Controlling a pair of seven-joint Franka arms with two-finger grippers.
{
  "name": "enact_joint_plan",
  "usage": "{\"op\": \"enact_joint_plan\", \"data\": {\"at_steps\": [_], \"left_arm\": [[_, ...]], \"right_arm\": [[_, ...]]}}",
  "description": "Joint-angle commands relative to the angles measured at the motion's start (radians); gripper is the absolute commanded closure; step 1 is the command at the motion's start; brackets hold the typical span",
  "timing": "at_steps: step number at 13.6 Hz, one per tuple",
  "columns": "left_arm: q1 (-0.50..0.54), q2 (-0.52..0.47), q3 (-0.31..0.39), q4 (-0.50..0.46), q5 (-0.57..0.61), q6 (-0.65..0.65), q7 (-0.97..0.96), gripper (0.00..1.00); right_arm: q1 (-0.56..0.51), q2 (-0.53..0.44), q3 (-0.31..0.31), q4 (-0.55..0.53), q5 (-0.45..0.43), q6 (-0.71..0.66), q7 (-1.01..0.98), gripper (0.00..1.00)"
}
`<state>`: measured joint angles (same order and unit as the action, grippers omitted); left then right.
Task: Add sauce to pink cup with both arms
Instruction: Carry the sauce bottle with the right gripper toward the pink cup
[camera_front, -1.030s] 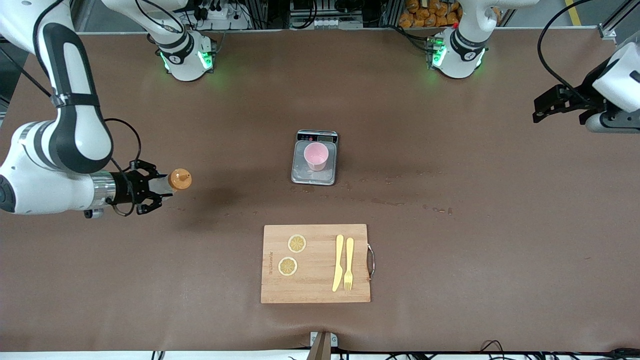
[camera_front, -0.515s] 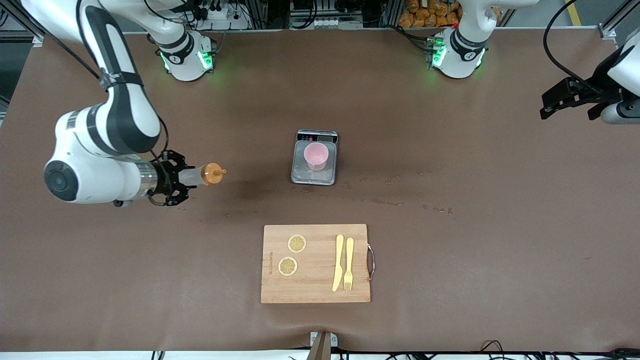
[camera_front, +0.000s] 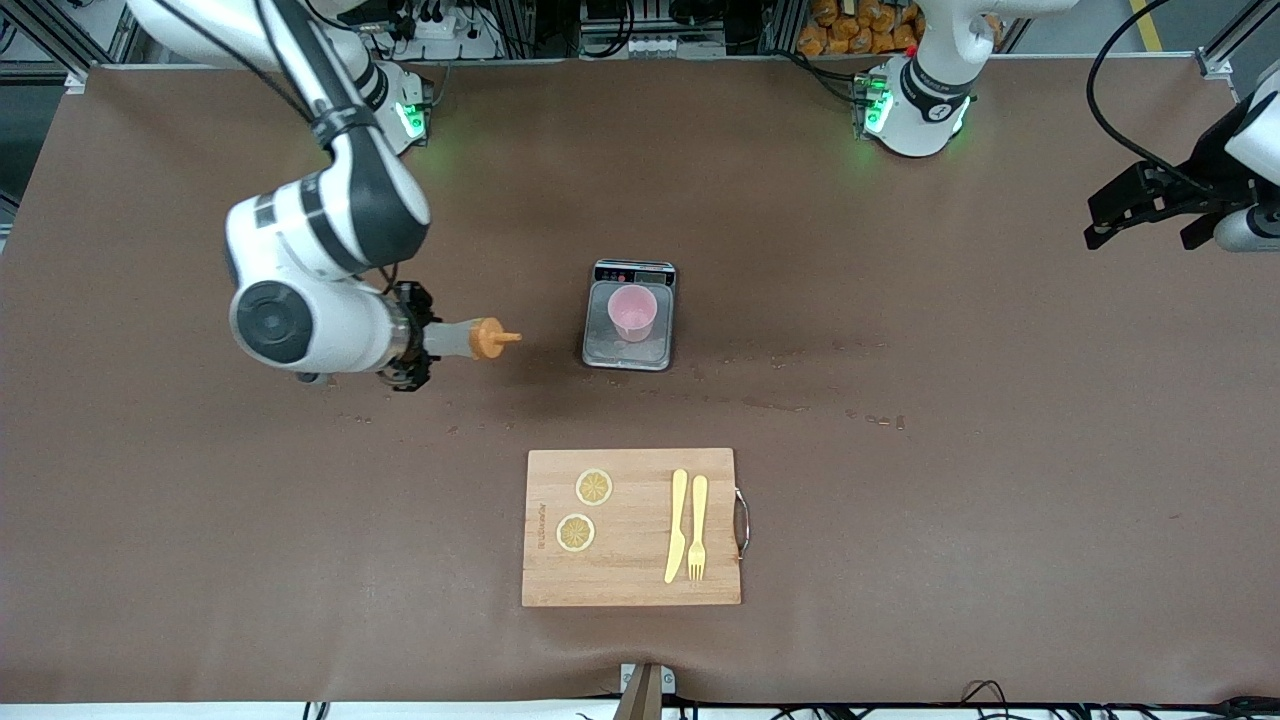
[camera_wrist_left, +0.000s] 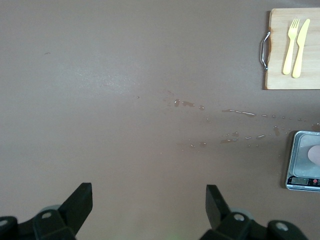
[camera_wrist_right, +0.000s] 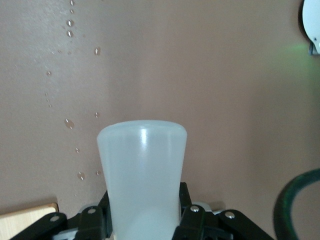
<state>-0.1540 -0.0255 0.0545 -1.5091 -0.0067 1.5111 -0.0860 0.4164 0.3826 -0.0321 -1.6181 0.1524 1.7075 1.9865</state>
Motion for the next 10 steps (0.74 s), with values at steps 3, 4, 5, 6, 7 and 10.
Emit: {"op": "enact_joint_plan", "data": {"at_steps": [3, 4, 5, 6, 7, 10], "left_arm": [[0.004, 0.019, 0.002, 0.012, 0.019, 0.006, -0.005, 0.00], [0.004, 0.018, 0.001, 0.012, 0.021, 0.004, -0.012, 0.00], [0.002, 0.019, -0.001, 0.012, 0.022, 0.000, -0.015, 0.00], [0.004, 0.022, 0.001, 0.009, 0.022, -0.002, -0.015, 0.00], [0.005, 0.021, 0.002, 0.007, 0.021, -0.003, -0.009, 0.00], [0.005, 0.021, 0.002, 0.000, 0.021, -0.032, 0.005, 0.00]], "right_arm": [[0.108, -0.019, -0.008, -0.014, -0.092, 0.000, 0.182, 0.49], [0.128, -0.013, -0.008, -0.014, -0.109, -0.002, 0.213, 0.49], [0.133, -0.011, -0.008, -0.014, -0.114, -0.005, 0.241, 0.49], [0.146, -0.011, -0.008, -0.014, -0.114, -0.006, 0.261, 0.49], [0.171, -0.008, -0.008, -0.014, -0.117, -0.006, 0.288, 0.49], [0.220, 0.013, -0.011, 0.003, -0.143, -0.028, 0.363, 0.49]]}}
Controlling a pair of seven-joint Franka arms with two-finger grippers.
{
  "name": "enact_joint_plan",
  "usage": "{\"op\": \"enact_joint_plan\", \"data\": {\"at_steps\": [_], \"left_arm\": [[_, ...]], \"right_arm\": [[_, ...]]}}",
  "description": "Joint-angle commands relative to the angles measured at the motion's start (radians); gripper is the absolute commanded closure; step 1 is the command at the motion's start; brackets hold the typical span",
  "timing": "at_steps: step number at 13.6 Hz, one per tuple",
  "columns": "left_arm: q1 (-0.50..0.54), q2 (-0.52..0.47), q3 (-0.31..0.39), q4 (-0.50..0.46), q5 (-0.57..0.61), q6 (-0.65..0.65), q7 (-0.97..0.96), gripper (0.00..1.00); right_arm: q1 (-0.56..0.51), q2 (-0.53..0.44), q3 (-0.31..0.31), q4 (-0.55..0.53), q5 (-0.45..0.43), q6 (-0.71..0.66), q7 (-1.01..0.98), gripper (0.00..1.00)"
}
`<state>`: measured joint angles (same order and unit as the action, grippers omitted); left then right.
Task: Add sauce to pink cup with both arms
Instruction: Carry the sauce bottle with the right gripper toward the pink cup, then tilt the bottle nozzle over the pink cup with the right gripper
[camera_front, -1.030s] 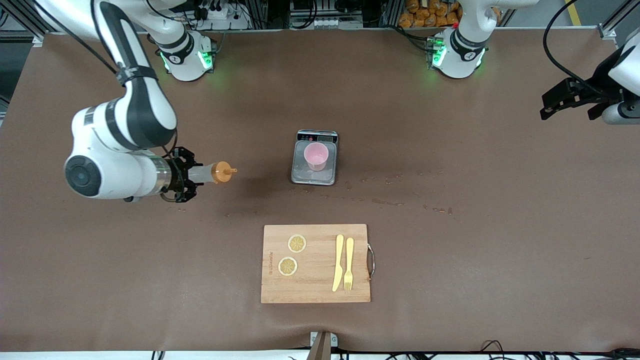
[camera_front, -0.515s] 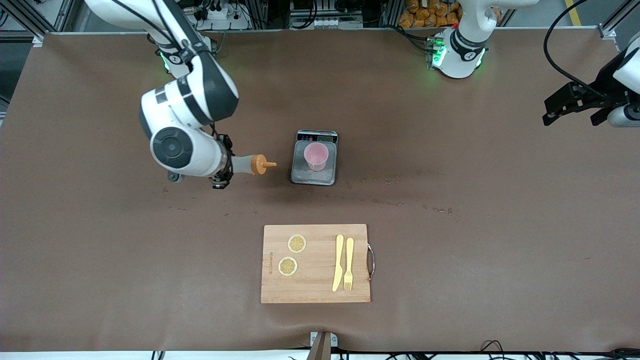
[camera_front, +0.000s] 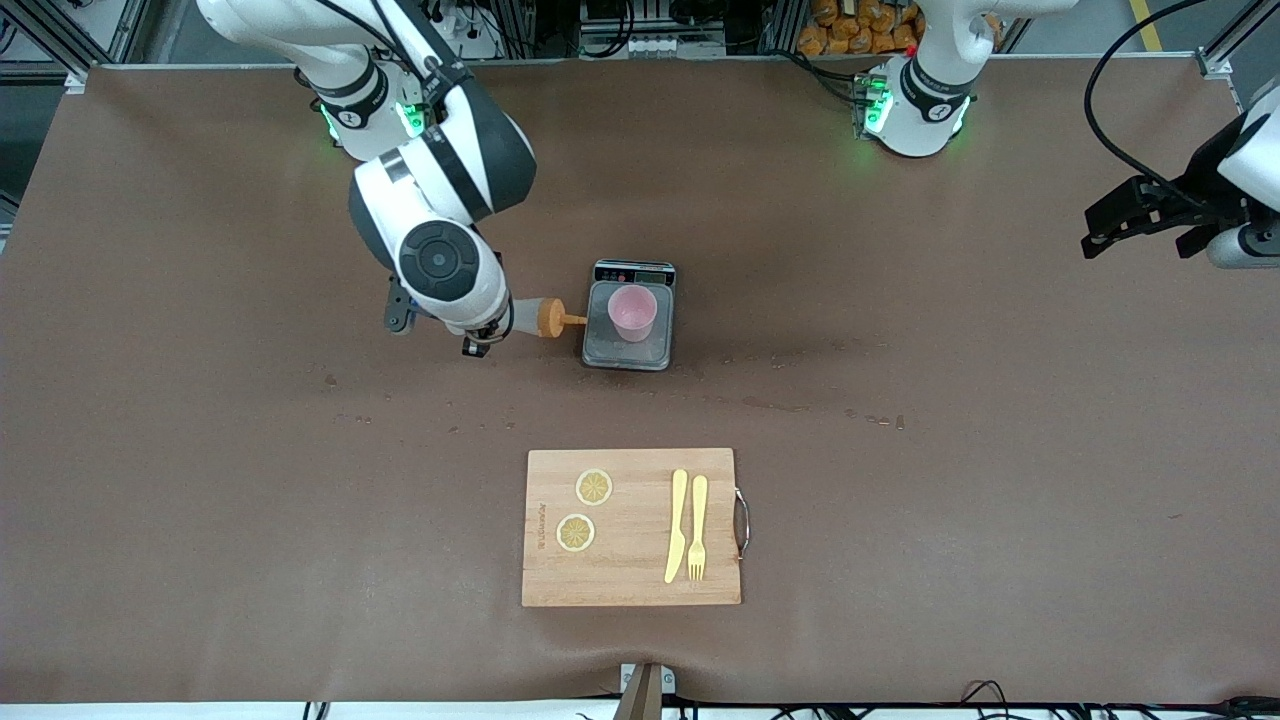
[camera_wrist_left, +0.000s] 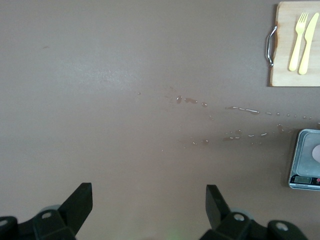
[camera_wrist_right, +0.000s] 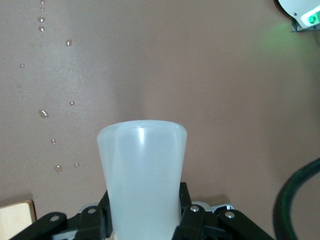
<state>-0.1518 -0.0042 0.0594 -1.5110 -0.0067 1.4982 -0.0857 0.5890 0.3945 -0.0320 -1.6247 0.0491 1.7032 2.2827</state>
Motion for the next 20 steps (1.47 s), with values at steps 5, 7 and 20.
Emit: {"op": "enact_joint_plan", "data": {"at_steps": [5, 7, 20], "left_arm": [[0.003, 0.000, -0.003, 0.002, 0.019, -0.021, 0.086, 0.00], [0.003, 0.000, -0.003, 0.003, 0.017, -0.021, 0.077, 0.00], [0.055, -0.002, -0.072, 0.005, 0.008, -0.021, 0.020, 0.00]], "right_arm": [[0.115, 0.052, -0.009, 0.057, -0.126, -0.120, 0.143, 0.49], [0.132, 0.099, -0.009, 0.142, -0.169, -0.219, 0.193, 0.49], [0.204, 0.185, -0.008, 0.213, -0.224, -0.303, 0.232, 0.54]]}}
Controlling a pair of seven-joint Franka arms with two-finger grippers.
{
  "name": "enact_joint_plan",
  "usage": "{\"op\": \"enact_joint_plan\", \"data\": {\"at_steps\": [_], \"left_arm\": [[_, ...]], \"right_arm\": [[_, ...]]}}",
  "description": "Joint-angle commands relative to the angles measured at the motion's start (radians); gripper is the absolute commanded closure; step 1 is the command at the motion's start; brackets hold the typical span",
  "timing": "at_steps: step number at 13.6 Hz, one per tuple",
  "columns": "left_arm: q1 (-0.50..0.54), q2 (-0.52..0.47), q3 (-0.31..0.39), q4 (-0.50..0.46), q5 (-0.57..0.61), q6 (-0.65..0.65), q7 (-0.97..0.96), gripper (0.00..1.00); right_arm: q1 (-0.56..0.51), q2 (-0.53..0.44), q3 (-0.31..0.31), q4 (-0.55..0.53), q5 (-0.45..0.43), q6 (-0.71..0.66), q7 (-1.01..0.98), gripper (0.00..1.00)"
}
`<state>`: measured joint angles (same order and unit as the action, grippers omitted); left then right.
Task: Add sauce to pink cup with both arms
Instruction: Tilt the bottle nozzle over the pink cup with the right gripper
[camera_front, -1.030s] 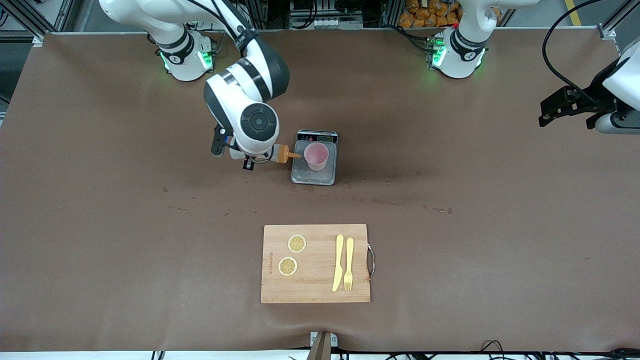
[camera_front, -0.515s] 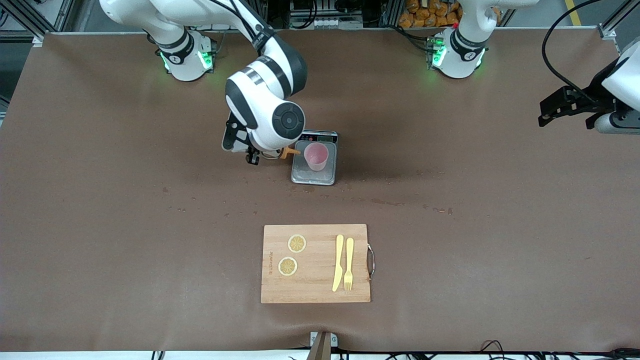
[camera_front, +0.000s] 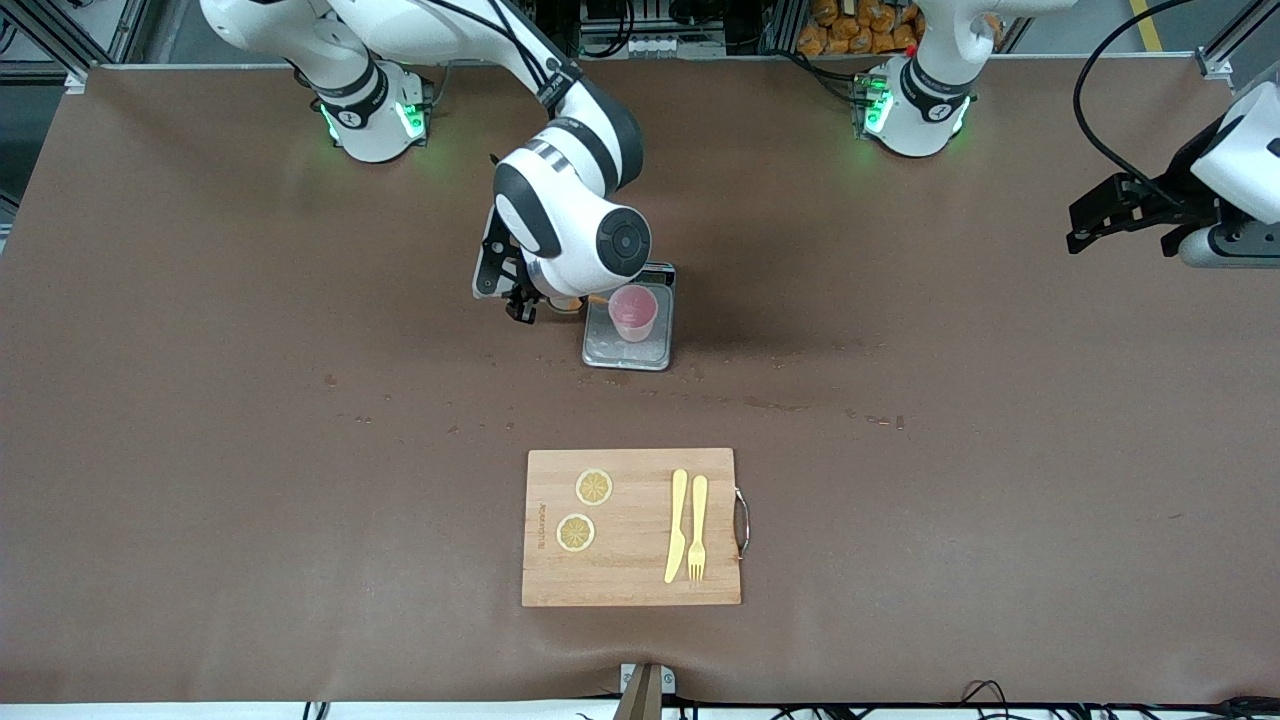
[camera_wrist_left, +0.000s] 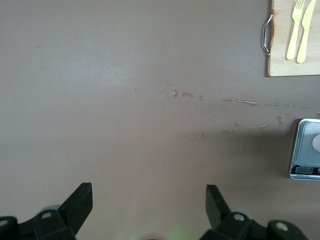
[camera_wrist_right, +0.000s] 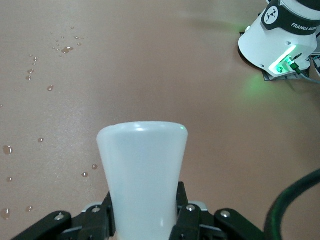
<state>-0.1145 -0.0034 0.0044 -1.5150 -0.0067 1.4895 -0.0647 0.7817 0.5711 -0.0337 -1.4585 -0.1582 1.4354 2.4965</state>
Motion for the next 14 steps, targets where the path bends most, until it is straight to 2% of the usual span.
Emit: {"op": "enact_joint_plan", "data": {"at_steps": [1, 8, 12, 14], "left_arm": [[0.018, -0.001, -0.017, 0.010, 0.008, -0.012, -0.001, 0.00], [0.021, 0.013, -0.017, 0.006, 0.008, -0.012, 0.002, 0.00], [0.021, 0.013, -0.017, 0.006, 0.008, -0.012, 0.000, 0.00], [0.021, 0.013, -0.017, 0.006, 0.008, -0.012, 0.000, 0.00]], "right_arm": [[0.013, 0.018, -0.006, 0.047, -0.018, -0.035, 0.019, 0.57], [0.011, 0.020, -0.006, 0.047, -0.014, -0.035, 0.012, 0.61], [-0.027, -0.003, -0.008, 0.072, 0.006, -0.062, -0.039, 0.61], [-0.073, -0.037, -0.006, 0.070, 0.049, -0.059, -0.086, 0.61]]}}
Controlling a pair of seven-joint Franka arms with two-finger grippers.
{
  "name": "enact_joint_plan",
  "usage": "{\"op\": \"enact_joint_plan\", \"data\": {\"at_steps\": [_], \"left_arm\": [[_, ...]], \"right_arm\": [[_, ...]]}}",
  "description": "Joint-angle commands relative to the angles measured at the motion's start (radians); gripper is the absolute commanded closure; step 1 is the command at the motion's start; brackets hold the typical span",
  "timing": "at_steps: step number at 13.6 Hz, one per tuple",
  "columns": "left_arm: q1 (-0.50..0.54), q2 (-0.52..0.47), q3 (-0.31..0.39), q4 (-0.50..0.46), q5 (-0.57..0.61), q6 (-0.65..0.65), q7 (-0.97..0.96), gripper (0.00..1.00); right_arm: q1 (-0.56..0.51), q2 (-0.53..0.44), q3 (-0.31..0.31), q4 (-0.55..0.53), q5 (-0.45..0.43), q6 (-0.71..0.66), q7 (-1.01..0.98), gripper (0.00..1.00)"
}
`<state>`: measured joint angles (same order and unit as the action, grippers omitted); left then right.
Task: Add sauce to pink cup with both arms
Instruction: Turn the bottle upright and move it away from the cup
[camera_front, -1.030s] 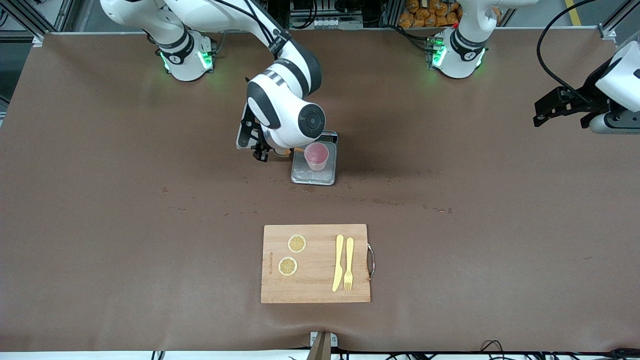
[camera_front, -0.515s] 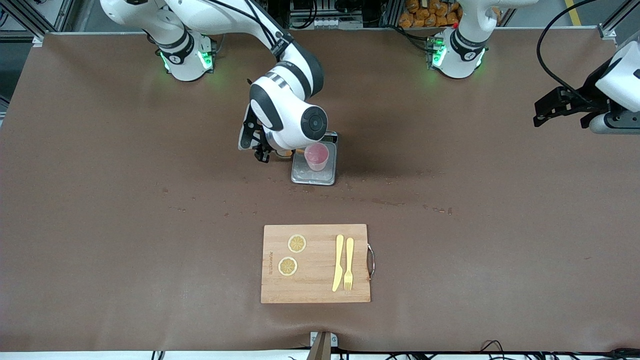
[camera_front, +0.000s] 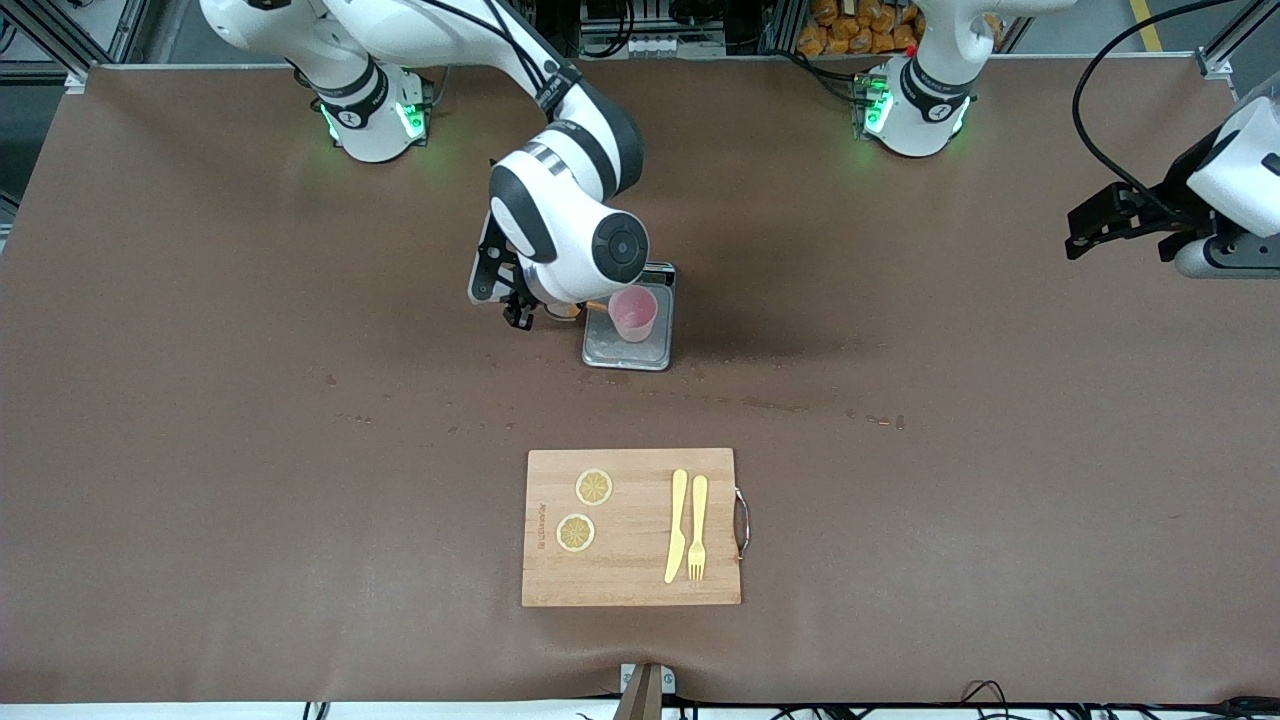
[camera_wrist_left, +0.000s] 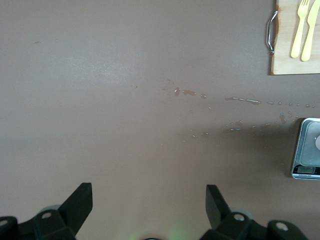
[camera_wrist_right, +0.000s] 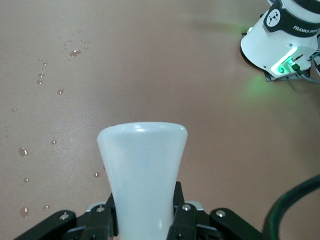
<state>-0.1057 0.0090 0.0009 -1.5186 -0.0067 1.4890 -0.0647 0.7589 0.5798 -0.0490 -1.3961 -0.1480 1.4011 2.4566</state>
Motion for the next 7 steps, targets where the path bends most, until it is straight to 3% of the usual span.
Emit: {"op": "enact_joint_plan", "data": {"at_steps": [1, 7], "left_arm": [[0.011, 0.000, -0.013, 0.009, 0.008, -0.012, 0.000, 0.00], [0.012, 0.000, -0.013, 0.009, 0.008, -0.012, 0.002, 0.00]], "right_arm": [[-0.070, -0.060, 0.009, 0.006, 0.062, -0.021, -0.080, 0.61], [-0.318, -0.161, 0.009, -0.001, 0.312, -0.013, -0.368, 0.61]]}}
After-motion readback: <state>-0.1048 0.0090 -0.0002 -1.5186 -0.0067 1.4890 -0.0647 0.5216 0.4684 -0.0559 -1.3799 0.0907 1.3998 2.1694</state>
